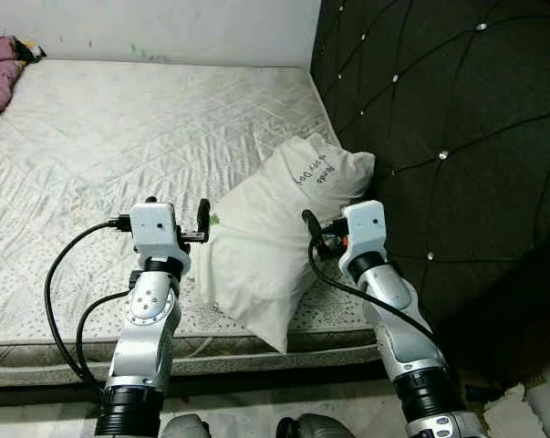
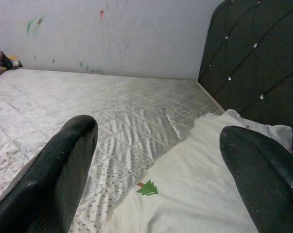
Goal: Clean up the room
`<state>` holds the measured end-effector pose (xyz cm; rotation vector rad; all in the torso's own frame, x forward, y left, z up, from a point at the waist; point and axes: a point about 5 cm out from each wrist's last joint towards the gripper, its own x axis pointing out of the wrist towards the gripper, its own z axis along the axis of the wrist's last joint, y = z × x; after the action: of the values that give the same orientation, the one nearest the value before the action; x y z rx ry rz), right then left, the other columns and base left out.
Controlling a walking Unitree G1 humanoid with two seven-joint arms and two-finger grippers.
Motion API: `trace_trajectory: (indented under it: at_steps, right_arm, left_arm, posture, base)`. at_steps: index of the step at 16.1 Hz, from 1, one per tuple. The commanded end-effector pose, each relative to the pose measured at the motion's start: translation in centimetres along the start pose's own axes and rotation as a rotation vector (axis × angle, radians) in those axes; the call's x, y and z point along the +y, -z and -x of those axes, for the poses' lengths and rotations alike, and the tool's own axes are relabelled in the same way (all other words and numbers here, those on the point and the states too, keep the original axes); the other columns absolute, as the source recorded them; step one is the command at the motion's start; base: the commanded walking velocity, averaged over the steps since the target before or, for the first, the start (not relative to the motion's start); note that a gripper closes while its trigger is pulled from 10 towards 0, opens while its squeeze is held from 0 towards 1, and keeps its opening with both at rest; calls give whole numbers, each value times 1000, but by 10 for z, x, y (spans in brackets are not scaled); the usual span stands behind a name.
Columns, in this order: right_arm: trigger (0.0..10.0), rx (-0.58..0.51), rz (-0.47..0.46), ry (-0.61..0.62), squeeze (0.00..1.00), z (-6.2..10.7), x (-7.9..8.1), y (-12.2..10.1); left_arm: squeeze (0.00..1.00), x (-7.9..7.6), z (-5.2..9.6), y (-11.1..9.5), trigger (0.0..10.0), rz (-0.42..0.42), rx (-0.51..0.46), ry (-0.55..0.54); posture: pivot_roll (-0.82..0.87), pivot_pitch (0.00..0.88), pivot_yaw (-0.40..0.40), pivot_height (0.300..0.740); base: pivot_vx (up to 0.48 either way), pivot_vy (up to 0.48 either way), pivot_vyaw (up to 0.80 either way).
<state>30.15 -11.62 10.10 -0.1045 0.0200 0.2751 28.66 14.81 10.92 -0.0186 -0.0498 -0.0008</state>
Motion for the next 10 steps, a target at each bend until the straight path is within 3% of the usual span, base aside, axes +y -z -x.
trace_trajectory:
  at_steps: [1, 6, 10]
  right_arm:
    - [10000, -12, 3, -5, 0, -2, 0, -5]
    - [10000, -13, 5, -11, 0, -2, -1, -5]
    - [10000, -14, 7, -15, 0, -3, -1, -6]
  left_arm:
    - [0, 0, -1, -4, 10000, 5, -11, -7]
    - [0, 0, -2, -4, 10000, 5, -12, -8]
    - [0, 1, -2, -4, 10000, 7, -12, -24]
  posture:
    - [36, 2, -57, 714]
    - [33, 0, -57, 660]
    - [34, 0, -58, 660]
  base:
    - [0, 0, 0]
    - [0, 0, 0]
    - [0, 0, 0]
